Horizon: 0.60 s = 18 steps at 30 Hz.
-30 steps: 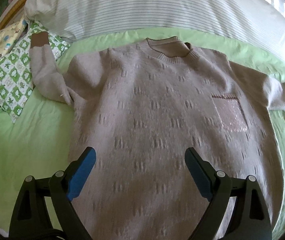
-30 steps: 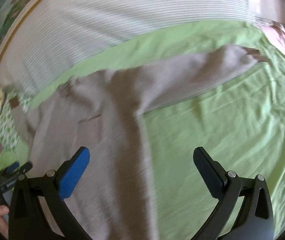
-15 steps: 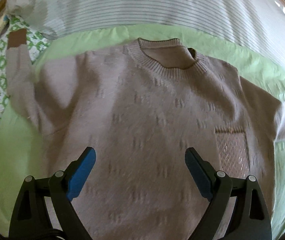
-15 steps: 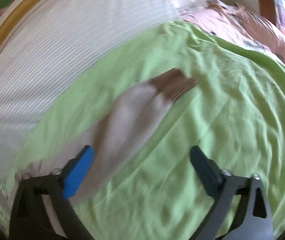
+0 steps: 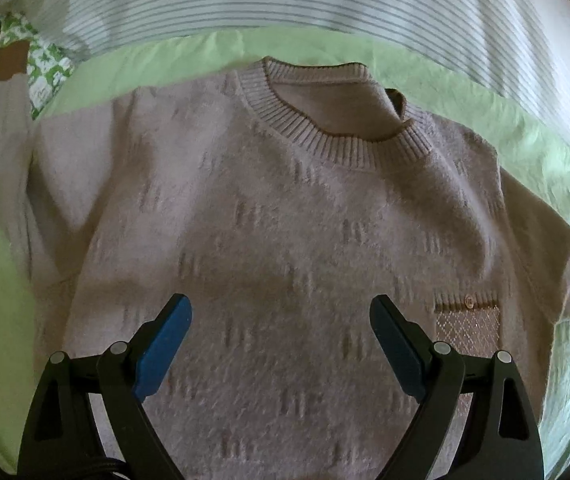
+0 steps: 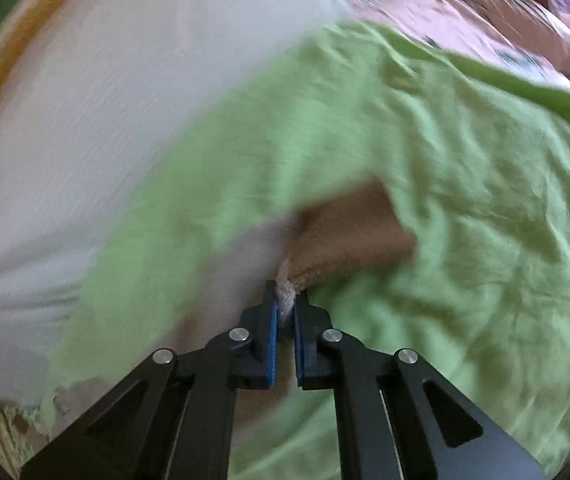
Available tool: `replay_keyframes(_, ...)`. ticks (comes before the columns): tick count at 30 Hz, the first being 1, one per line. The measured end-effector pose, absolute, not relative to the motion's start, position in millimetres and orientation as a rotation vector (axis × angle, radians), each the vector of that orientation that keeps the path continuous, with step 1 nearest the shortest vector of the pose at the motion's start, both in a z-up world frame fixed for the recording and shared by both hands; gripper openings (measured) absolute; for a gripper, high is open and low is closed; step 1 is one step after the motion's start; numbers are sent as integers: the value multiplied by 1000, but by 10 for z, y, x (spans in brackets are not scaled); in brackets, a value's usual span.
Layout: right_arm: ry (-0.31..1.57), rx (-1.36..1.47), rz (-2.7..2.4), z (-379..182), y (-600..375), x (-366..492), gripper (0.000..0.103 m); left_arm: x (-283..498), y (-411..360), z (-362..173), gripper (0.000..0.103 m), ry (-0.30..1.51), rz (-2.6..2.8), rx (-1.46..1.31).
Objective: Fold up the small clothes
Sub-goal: 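Grasp the brown sleeve cuff with the right tool and lift it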
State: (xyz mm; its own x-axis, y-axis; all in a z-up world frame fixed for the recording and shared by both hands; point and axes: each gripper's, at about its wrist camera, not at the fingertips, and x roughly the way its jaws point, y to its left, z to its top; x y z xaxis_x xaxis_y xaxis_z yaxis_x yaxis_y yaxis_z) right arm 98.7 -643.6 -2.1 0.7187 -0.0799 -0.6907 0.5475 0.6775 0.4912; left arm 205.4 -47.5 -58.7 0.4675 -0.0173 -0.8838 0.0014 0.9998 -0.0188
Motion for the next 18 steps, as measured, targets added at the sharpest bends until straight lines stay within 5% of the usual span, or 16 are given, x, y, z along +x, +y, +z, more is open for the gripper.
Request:
replay_keyframes(7, 599, 617, 29, 766, -4871, 1133, 8, 1840, -164, -433, 91, 1063, -24, -89)
replay_keyframes(15, 763, 479, 537, 678, -2641, 1556, 10, 1566, 247, -330, 91, 1075, -35, -185)
replay_keyframes(16, 808, 463, 576, 576, -2413, 1594, 13, 1575, 291, -346, 91, 1085, -45, -212)
replay_keyframes(18, 895, 433, 610, 389, -2079, 1674, 41, 1578, 340, -401, 91, 1103, -53, -238)
